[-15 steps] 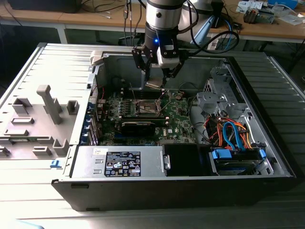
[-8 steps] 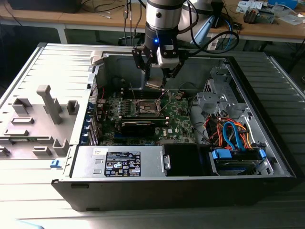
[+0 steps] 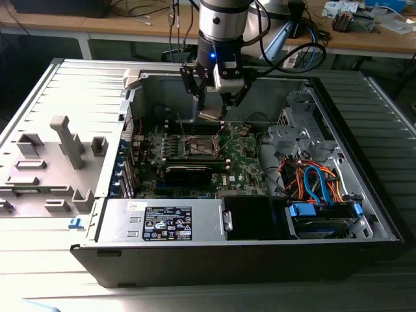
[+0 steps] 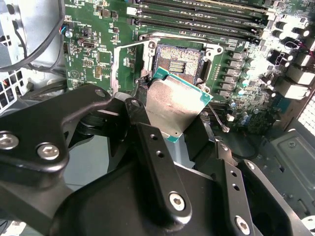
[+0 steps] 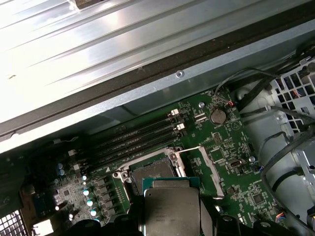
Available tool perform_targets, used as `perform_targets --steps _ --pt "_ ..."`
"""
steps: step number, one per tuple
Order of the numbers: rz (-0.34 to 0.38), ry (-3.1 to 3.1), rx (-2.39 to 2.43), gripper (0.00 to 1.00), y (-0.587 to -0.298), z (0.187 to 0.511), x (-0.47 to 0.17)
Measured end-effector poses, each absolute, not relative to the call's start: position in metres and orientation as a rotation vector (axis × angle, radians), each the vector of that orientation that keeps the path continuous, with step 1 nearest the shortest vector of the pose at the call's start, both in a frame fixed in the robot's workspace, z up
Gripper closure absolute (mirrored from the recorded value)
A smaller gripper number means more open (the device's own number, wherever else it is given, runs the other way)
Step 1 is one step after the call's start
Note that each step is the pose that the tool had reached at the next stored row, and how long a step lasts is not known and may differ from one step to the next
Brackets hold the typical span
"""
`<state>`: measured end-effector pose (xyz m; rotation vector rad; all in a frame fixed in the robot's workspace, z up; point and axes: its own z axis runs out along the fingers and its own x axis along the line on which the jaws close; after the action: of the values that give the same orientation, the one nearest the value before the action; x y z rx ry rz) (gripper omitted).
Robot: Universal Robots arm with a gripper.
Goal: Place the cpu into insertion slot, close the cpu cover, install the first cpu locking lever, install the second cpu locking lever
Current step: 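Place the cpu into insertion slot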
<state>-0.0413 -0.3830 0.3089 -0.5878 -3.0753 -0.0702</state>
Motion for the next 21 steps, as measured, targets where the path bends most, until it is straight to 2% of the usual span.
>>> perform_targets --steps 21 --pt "-0.07 -3.065 -0.641 0.45 -0.383 0.3083 -0.0412"
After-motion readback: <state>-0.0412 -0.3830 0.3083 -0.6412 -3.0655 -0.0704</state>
